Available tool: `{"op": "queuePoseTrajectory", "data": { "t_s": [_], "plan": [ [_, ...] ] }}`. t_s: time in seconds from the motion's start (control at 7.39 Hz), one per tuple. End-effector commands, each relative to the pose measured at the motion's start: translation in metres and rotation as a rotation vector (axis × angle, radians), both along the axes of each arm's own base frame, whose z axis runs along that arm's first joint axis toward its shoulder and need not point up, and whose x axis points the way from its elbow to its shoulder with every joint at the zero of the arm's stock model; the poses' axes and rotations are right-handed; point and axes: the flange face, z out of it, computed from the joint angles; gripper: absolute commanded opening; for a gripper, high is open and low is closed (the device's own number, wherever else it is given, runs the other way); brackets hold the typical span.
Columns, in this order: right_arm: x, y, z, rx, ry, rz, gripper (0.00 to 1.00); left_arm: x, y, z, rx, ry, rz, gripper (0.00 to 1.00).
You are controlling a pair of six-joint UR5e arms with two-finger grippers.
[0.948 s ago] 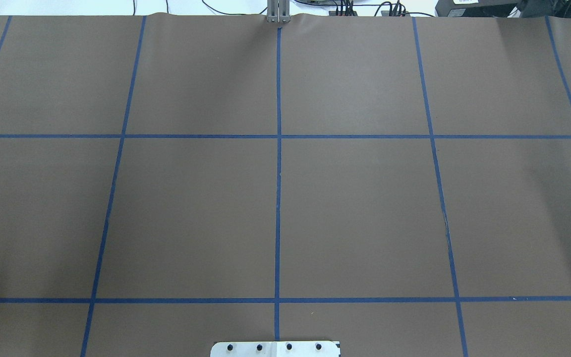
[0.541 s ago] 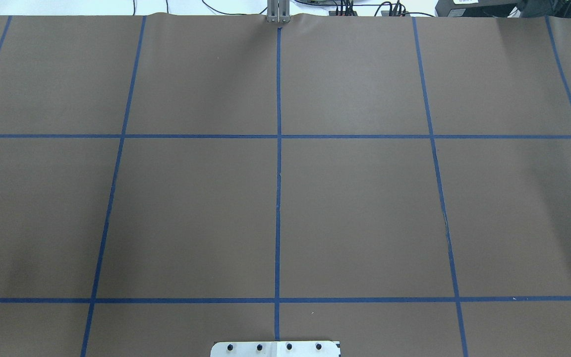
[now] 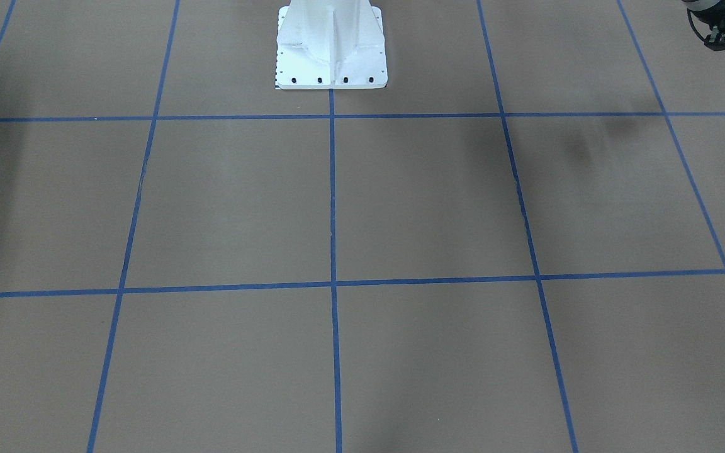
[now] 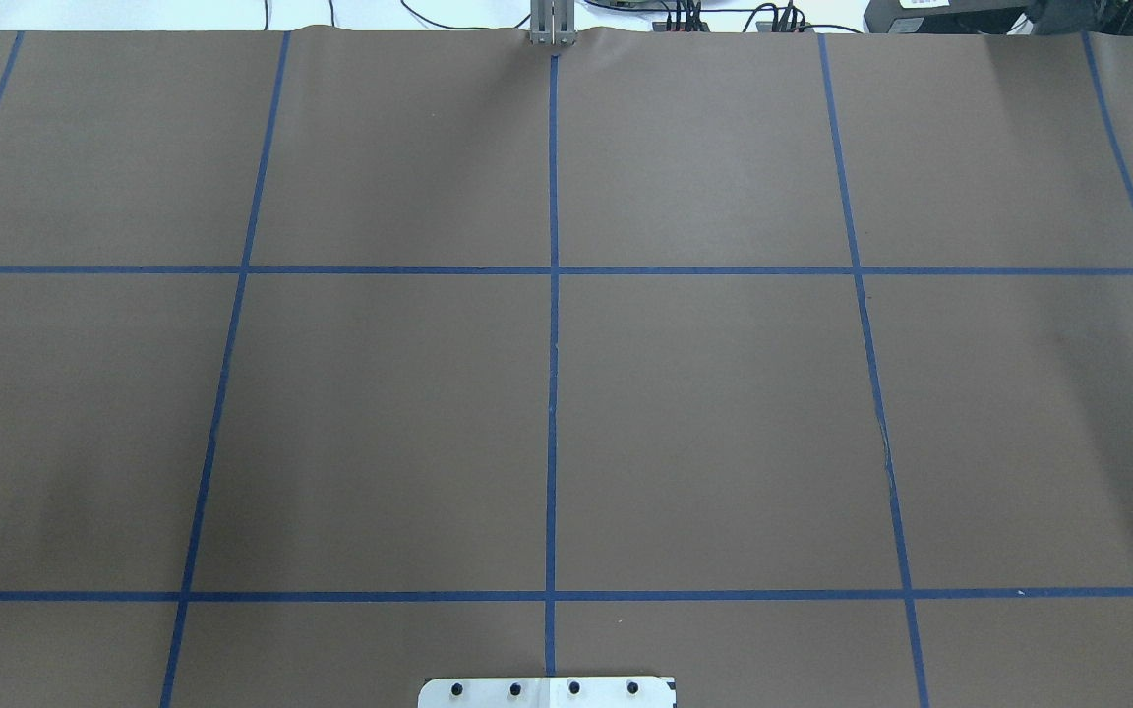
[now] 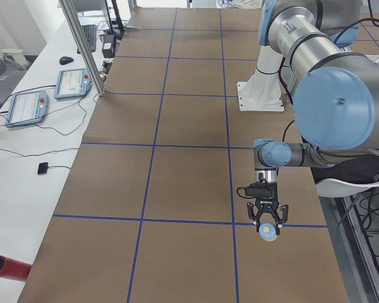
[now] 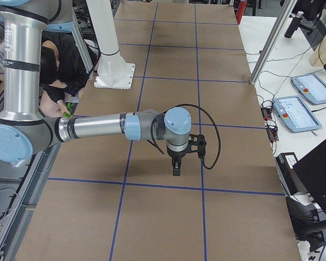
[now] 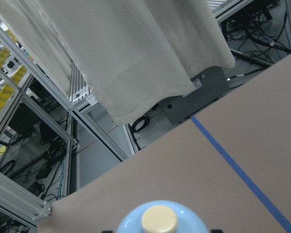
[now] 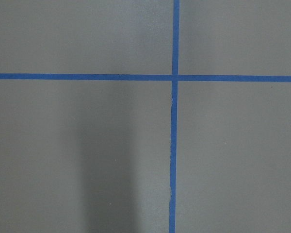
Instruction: Place and press bell with both arms
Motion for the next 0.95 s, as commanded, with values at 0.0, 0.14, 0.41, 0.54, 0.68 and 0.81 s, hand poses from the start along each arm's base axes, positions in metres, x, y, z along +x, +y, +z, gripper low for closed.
{"op": "queuePoseTrajectory", "data": {
  "t_s": [0.0, 0.14, 0.41, 0.54, 0.68, 0.81],
  "plan": [
    [0.0, -0.003, -0.003, 0.005, 0.0, 0.0, 1.0, 0.028, -0.077, -0.029, 0.092, 0.124, 0.027, 0.0],
    [0.0, -0.003, -0.004, 0.006, -0.003, -0.001, 1.0, 0.046, -0.144, -0.057, 0.202, 0.14, 0.065, 0.0],
    [-0.001, -0.004, -0.004, 0.006, -0.008, 0.001, 1.0, 0.085, -0.212, -0.075, 0.26, 0.143, 0.174, 0.0],
    [-0.003, -0.004, -0.005, 0.009, -0.008, -0.003, 1.0, 0.097, -0.251, -0.118, 0.334, 0.194, 0.222, 0.0],
    [-0.004, -0.01, -0.01, 0.016, -0.006, -0.004, 1.0, 0.119, -0.276, -0.151, 0.394, 0.231, 0.288, 0.0],
    [-0.004, -0.01, -0.011, 0.016, -0.008, -0.003, 1.0, 0.135, -0.292, -0.178, 0.446, 0.239, 0.361, 0.0]
  ]
}}
